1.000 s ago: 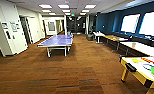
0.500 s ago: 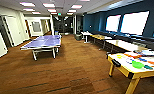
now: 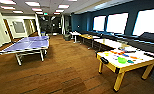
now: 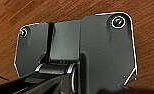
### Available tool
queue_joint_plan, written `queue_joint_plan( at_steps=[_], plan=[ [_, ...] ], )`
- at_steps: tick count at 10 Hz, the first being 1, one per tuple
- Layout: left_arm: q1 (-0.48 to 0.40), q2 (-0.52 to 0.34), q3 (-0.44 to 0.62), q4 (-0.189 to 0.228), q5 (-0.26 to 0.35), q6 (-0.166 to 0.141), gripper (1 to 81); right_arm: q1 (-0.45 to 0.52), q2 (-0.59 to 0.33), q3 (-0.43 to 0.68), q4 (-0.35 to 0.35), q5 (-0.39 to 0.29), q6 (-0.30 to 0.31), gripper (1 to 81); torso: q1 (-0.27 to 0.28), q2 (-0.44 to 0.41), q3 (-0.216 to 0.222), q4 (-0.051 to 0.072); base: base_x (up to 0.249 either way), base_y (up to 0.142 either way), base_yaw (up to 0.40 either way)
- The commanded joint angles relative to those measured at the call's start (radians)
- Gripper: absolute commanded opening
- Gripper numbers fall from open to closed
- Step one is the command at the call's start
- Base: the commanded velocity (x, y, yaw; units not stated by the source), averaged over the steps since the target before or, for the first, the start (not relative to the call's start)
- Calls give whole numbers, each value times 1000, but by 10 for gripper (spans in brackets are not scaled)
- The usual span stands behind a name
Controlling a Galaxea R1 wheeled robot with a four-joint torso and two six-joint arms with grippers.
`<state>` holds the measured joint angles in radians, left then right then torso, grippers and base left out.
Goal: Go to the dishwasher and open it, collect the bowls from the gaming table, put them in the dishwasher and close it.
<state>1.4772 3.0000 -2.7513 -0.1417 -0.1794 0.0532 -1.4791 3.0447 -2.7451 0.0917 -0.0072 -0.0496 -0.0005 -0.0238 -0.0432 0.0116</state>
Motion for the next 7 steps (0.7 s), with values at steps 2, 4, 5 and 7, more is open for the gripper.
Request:
queue_joint_plan(
  at_steps=[2, 4, 5, 7],
  plan=[
    [-53, -7, -2, 11, 44, 5, 811, 59, 4, 1, 0, -54, -1, 811, 1, 0, 0, 0, 0, 0, -345],
    [-53, -5, -2, 11, 44, 5, 811, 59, 2, 1, 0, -56, -1, 811, 1, 0, 0, 0, 0, 0, -347],
    [-53, -4, -2, 11, 44, 5, 811, 58, 4, 1, 0, -56, -1, 811, 1, 0, 0, 0, 0, 0, -348],
    [-53, -4, -2, 11, 44, 5, 811, 59, 4, 1, 0, -56, -1, 811, 1, 0, 0, 0, 0, 0, -347]
  ],
)
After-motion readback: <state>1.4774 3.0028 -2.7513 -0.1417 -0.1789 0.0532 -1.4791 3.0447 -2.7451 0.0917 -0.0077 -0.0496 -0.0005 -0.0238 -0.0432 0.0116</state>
